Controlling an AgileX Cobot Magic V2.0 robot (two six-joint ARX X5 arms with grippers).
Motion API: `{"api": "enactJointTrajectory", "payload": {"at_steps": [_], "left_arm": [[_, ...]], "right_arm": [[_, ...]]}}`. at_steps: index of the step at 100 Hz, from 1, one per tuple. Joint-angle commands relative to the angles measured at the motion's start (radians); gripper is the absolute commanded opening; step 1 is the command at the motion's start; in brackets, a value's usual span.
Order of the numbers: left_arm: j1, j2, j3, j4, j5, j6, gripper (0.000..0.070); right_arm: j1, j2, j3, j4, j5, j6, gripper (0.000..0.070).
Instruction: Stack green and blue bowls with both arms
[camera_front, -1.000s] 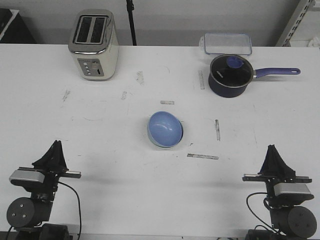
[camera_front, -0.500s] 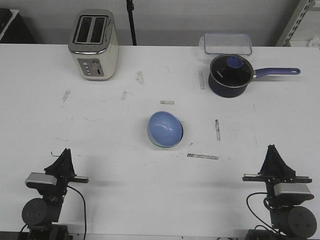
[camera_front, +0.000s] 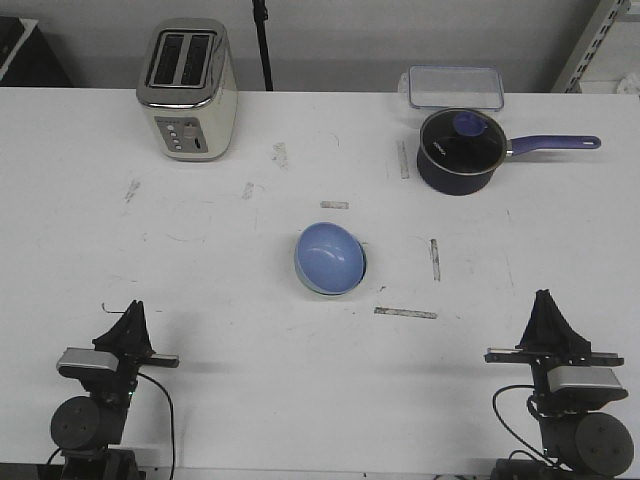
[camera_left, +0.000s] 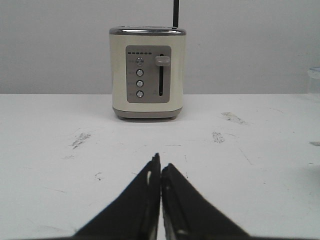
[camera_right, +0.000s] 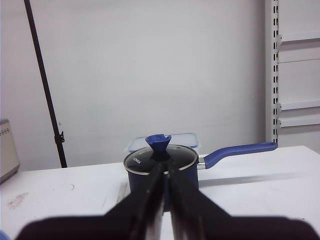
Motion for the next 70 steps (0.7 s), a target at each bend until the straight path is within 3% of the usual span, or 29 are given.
{"api": "enactJointTrajectory", "payload": {"at_steps": [1, 70], "left_arm": [[0.006, -0.002, -0.023, 0.015, 0.007, 0.023, 0.0002], [0.018, -0.002, -0.023, 0.009, 0.010, 0.022, 0.0002]], "right_arm": [[0.001, 0.000, 0.003, 0.014, 0.000, 0.009, 0.0006], [0.001, 0.000, 0.003, 0.013, 0.000, 0.009, 0.0006]]}}
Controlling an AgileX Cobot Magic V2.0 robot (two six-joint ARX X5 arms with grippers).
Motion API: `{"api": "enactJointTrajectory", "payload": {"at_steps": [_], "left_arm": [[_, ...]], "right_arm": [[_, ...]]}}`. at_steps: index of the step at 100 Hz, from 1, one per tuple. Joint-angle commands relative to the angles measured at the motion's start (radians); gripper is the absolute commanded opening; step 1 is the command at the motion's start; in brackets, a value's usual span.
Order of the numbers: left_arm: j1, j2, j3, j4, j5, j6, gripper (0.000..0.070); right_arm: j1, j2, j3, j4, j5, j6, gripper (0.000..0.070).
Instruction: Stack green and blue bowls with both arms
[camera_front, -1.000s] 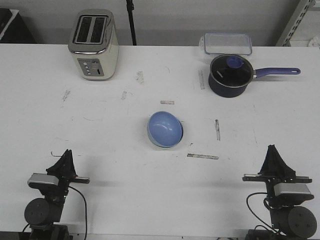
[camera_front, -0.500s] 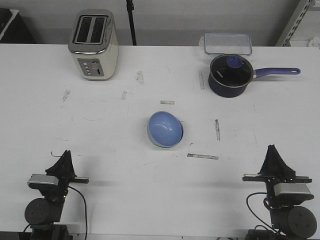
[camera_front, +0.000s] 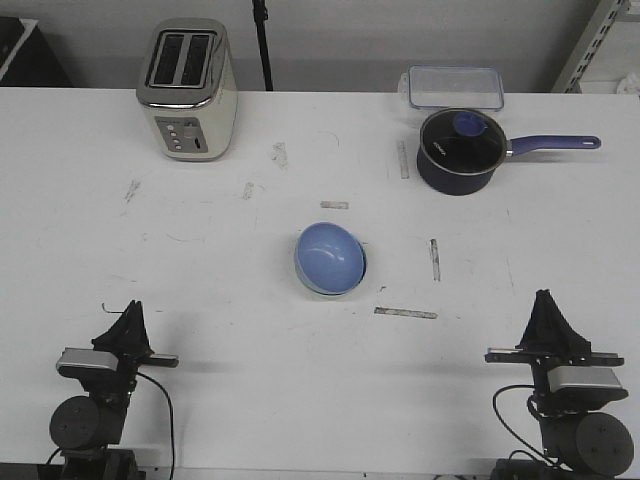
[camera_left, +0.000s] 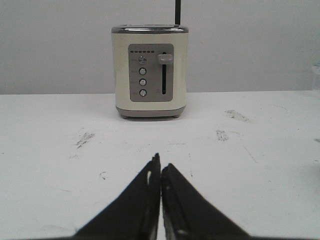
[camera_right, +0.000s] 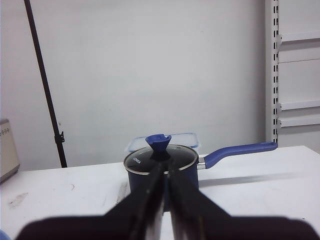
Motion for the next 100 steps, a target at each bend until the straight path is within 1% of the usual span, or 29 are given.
{"api": "enactJointTrajectory", "payload": {"at_steps": [1, 83, 89, 100], "left_arm": [[0.001, -0.002, -0.023, 0.012, 0.001, 0.009, 0.0002], [0.001, -0.002, -0.023, 0.011, 0.001, 0.009, 0.0002], [0.001, -0.002, -0.023, 0.011, 0.001, 0.009, 0.0002], [0.001, -0.002, -0.023, 0.011, 0.001, 0.009, 0.0002]], "right_arm": [[0.001, 0.000, 0.003, 0.013, 0.000, 0.009, 0.0006], [0.001, -0.005, 0.000, 0.010, 0.000, 0.007, 0.0006], [0.001, -0.007, -0.008, 0.011, 0.000, -0.008, 0.0006], [0.003, -0.034, -0.061, 0.011, -0.001, -0.065, 0.0006]]}}
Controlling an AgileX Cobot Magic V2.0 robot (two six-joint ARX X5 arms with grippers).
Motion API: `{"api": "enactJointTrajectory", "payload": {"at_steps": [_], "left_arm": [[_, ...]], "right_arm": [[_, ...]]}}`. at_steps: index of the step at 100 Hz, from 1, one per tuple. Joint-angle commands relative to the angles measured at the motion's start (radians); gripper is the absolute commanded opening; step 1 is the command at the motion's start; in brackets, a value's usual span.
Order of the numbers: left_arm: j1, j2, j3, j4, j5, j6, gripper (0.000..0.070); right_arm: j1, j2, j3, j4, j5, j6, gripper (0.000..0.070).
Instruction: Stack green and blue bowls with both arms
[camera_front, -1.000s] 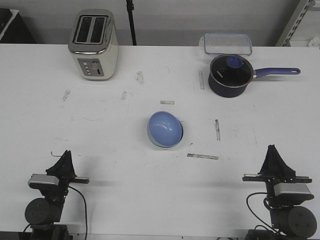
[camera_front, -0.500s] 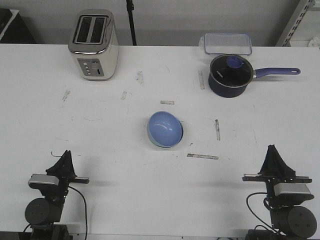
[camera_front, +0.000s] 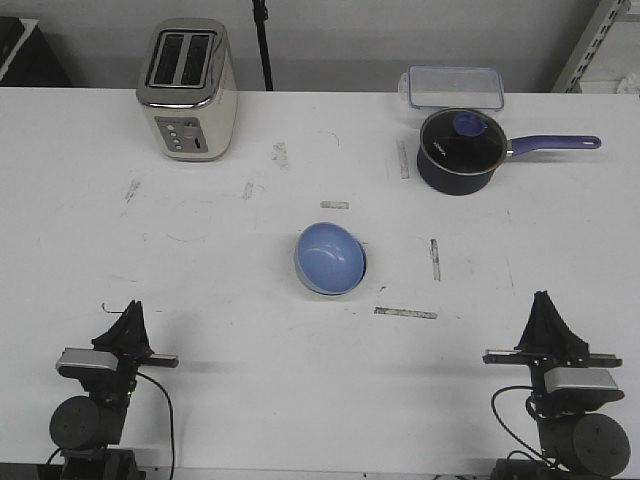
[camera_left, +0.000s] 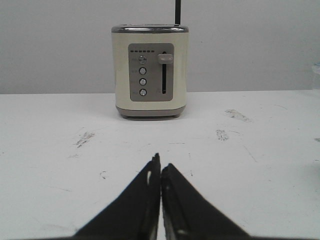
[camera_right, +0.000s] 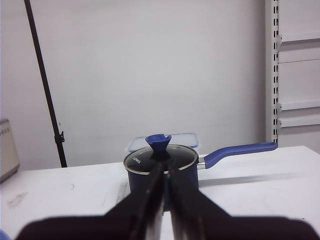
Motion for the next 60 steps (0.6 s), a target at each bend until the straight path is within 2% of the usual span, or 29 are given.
{"api": "enactJointTrajectory", "payload": {"at_steps": [1, 35, 60], "left_arm": [[0.001, -0.002, -0.023, 0.013, 0.001, 0.009, 0.0002], [0.001, -0.002, -0.023, 0.013, 0.001, 0.008, 0.0002], [0.001, -0.002, -0.023, 0.013, 0.001, 0.009, 0.0002]], "right_arm": [[0.004, -0.018, -0.037, 0.005, -0.001, -0.047, 0.0006], [0.022, -0.137, -0.211, 0.011, 0.000, -0.056, 0.0006], [0.038, -0.136, -0.236, 0.011, 0.014, -0.056, 0.0006]]}}
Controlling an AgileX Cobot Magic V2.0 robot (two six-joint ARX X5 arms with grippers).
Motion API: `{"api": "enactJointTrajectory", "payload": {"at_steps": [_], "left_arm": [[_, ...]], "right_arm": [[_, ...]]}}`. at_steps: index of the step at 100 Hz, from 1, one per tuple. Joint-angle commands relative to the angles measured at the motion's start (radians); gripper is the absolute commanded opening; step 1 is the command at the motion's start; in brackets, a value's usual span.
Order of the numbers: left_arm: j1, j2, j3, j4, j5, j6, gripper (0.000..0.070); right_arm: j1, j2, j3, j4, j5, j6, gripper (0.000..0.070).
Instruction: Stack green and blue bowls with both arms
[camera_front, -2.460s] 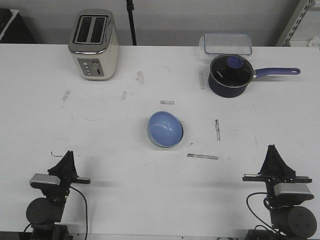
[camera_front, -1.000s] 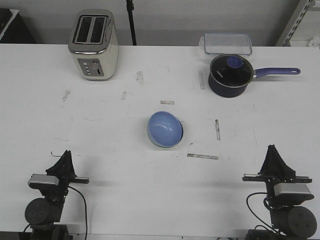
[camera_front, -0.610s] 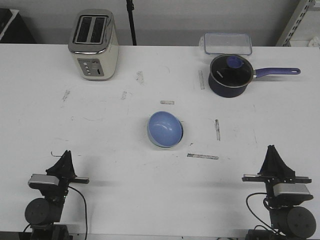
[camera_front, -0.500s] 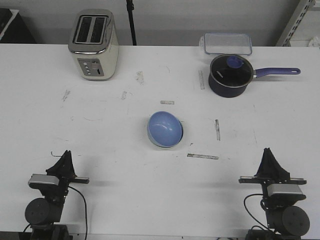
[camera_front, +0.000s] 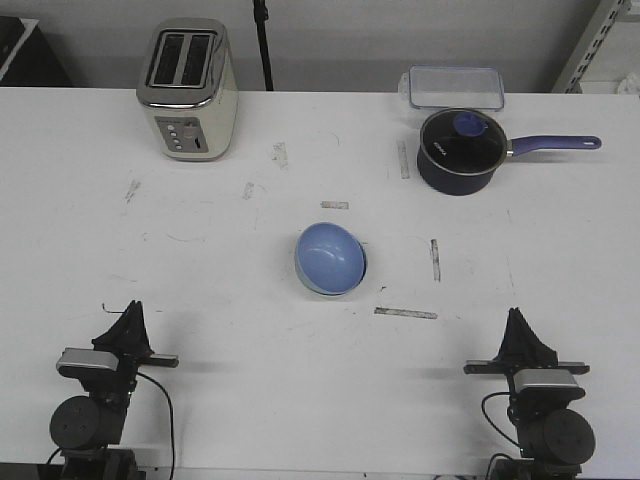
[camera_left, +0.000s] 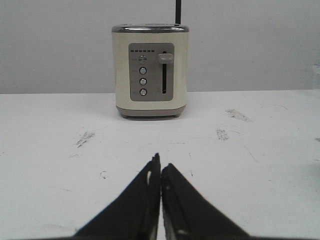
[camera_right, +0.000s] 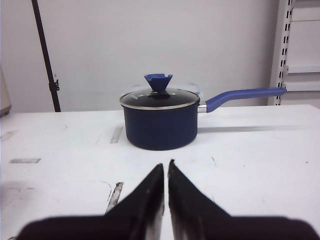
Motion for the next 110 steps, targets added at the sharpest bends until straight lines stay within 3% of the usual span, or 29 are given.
{"api": "enactJointTrajectory", "payload": {"at_steps": [1, 26, 37, 75, 110], "left_arm": [[0.001, -0.002, -0.023, 0.013, 0.001, 0.008, 0.0002], [0.001, -0.002, -0.023, 0.013, 0.001, 0.009, 0.0002], [0.001, -0.002, -0.023, 0.013, 0.001, 0.009, 0.0002], [0.001, -0.002, -0.023, 0.010, 0.001, 0.008, 0.0002], [0.001, -0.002, -0.023, 0.010, 0.001, 0.008, 0.0002]], "right_arm": [[0.008, -0.001, 0.001, 0.016, 0.012, -0.006, 0.0006], [0.029, -0.001, -0.005, 0.019, 0.027, -0.035, 0.0006], [0.029, -0.001, -0.063, 0.116, 0.023, -0.032, 0.0006], [0.032, -0.001, -0.064, 0.031, 0.030, -0.028, 0.0006], [0.035, -0.001, -0.064, 0.033, 0.047, -0.027, 0.0006]]}}
